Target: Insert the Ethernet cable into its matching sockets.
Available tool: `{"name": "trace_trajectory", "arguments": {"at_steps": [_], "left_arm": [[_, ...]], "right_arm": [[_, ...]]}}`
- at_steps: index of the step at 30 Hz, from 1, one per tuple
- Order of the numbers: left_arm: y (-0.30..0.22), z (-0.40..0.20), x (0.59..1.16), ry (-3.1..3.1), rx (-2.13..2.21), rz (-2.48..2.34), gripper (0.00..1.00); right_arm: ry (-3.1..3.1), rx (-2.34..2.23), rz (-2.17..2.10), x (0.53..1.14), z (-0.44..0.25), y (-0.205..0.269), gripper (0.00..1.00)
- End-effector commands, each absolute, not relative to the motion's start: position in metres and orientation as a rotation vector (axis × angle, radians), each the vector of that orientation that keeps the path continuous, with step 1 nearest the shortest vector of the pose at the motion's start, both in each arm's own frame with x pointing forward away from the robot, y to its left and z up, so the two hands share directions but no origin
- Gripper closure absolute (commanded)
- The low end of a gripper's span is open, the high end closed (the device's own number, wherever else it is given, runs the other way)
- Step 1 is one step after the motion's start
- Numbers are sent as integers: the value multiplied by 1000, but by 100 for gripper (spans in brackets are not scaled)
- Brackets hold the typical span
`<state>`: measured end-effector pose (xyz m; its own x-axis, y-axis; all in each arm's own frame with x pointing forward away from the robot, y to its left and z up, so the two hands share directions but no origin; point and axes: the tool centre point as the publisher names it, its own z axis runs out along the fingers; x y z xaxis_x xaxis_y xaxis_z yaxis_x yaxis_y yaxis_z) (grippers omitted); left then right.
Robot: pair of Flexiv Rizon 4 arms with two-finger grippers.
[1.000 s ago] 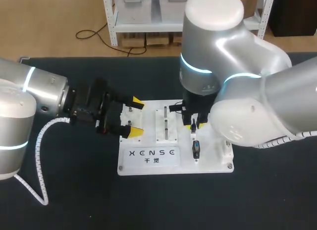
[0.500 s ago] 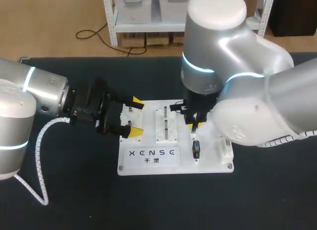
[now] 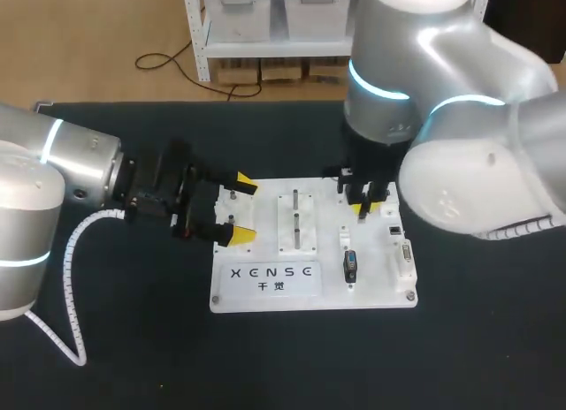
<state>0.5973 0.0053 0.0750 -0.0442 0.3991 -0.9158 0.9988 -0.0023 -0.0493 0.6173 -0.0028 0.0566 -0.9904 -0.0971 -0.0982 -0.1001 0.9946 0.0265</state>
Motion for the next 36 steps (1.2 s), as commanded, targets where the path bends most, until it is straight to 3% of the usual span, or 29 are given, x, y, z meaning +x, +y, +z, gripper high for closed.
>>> {"name": "trace_trajectory", "arguments": {"at_steps": [1,36], "left_arm": [[6,74,597,1534,1491,-1031,0],[6,74,597,1534,1491,-1031,0]], "right_arm": [[3036,-124,47,618,56,-19,100],[3069,-63,-22,616,31,-51,100]]}}
